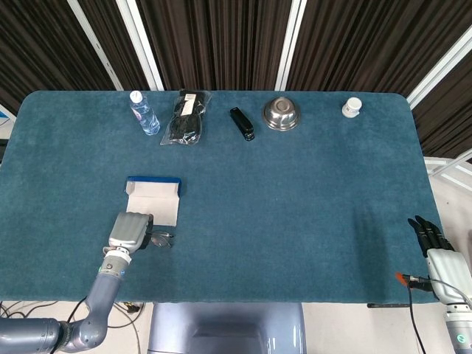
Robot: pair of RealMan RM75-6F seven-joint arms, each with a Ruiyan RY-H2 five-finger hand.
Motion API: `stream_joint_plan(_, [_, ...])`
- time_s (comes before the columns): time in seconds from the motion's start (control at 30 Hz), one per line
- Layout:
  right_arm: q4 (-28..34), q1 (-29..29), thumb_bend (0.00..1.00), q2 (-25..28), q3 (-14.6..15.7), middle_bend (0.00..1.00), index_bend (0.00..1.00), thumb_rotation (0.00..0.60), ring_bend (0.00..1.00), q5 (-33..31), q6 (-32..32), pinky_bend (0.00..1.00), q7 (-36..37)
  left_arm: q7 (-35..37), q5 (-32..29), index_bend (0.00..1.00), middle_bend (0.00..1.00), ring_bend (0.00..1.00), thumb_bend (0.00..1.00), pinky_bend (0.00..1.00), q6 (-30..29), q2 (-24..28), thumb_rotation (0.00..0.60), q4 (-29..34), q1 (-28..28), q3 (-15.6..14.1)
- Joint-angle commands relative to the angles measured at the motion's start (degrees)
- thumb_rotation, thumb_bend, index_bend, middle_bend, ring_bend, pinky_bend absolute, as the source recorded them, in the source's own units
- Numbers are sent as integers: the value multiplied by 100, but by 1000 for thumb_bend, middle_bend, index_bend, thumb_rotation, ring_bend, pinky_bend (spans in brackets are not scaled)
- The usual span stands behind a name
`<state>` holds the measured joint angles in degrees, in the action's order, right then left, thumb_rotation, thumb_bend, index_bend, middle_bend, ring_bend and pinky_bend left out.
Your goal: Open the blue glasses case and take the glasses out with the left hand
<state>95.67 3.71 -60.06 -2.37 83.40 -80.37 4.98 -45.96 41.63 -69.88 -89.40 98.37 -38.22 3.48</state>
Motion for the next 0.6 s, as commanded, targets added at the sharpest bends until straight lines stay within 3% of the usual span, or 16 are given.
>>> stream_joint_plan(0.03, [2,0,116,1,1,0,0,600,0,1,1,212,4,-13,-4,534,1000,1000,374,1000,1,-13,600,-9,0,-5])
stream_joint_plan(0.6, [16,0,117,10,-1,0,0,600,0,-21,17,212,17,30,36,576,1000,1000,447,1000,3,-38,600,-21,28,2])
